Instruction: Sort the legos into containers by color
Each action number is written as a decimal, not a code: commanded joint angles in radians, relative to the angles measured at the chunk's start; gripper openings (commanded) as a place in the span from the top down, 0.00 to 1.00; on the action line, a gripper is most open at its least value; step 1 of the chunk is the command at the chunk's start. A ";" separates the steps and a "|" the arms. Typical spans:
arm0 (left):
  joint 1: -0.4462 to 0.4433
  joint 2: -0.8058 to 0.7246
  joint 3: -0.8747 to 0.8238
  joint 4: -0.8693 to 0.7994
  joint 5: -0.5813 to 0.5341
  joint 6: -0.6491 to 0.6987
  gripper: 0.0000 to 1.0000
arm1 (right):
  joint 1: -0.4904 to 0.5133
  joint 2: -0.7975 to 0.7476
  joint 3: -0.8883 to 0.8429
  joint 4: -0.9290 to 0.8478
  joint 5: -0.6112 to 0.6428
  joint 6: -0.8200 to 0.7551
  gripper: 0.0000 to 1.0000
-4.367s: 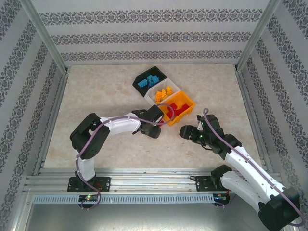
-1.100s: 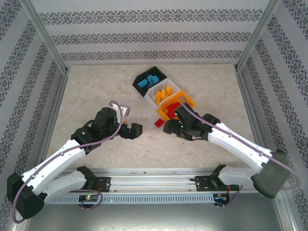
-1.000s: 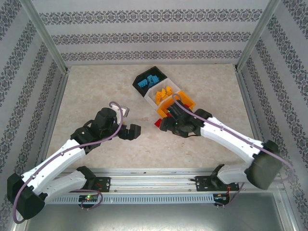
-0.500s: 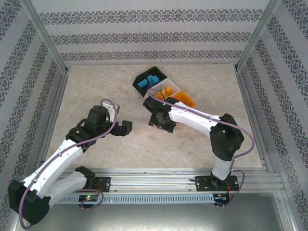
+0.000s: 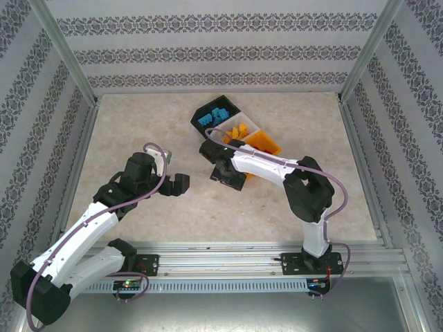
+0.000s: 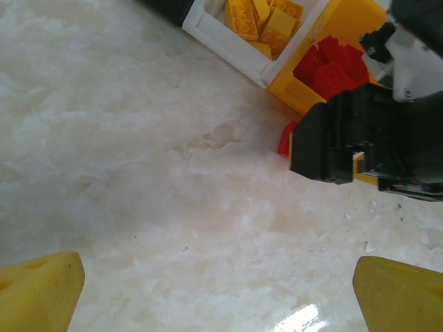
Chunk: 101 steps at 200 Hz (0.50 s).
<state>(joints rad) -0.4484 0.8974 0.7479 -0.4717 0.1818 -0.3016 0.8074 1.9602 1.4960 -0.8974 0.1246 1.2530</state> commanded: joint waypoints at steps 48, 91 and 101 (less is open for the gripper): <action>0.012 -0.011 -0.010 -0.001 0.007 0.013 0.00 | -0.038 0.066 0.033 0.016 -0.003 0.032 0.34; 0.012 -0.007 -0.013 0.002 0.010 0.011 0.00 | -0.060 0.097 0.028 0.058 -0.023 0.025 0.39; 0.012 -0.005 -0.015 0.004 0.011 0.010 0.00 | -0.065 0.106 0.032 0.063 -0.026 0.020 0.40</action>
<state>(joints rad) -0.4484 0.8974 0.7448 -0.4717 0.1825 -0.3016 0.7547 2.0331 1.5196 -0.8467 0.1112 1.2621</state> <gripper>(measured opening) 0.999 0.608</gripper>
